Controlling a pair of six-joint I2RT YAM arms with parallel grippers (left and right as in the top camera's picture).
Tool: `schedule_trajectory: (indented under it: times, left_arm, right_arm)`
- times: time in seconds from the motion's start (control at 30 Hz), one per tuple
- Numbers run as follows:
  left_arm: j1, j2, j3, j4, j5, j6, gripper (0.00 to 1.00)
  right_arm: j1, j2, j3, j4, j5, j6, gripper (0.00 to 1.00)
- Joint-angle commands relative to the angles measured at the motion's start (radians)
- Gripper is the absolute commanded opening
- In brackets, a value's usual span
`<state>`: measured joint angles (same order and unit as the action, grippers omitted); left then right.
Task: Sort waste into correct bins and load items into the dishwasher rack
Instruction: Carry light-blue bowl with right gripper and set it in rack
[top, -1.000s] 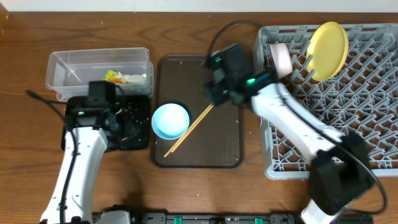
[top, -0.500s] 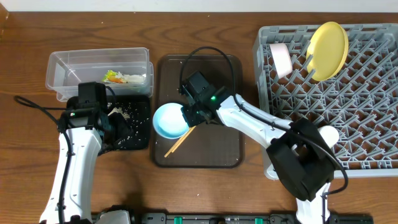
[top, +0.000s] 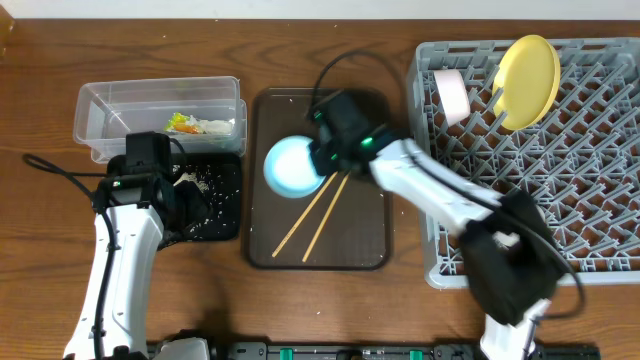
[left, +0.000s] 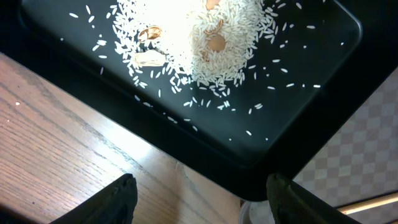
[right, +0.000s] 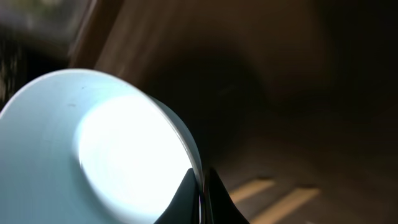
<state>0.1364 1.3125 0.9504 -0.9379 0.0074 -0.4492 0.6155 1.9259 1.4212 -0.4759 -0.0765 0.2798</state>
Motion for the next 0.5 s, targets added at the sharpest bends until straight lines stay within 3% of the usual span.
schedule_trajectory:
  times: [0.0,0.23,0.47]
  left_arm:
    - [0.005,-0.011,0.011,-0.004,-0.016,-0.013,0.70]
    - [0.005,-0.011,0.011,-0.003,-0.016,-0.013,0.70]
    - [0.004,-0.011,0.011,0.000,-0.016,-0.013,0.70]
  right_arm:
    - [-0.062,-0.170,0.040,-0.039,0.152,-0.085,0.01]
    - [-0.179,-0.338,0.040,-0.196,0.490,-0.253,0.01]
    - [-0.260,-0.362,0.039,-0.294,1.052,-0.300,0.01]
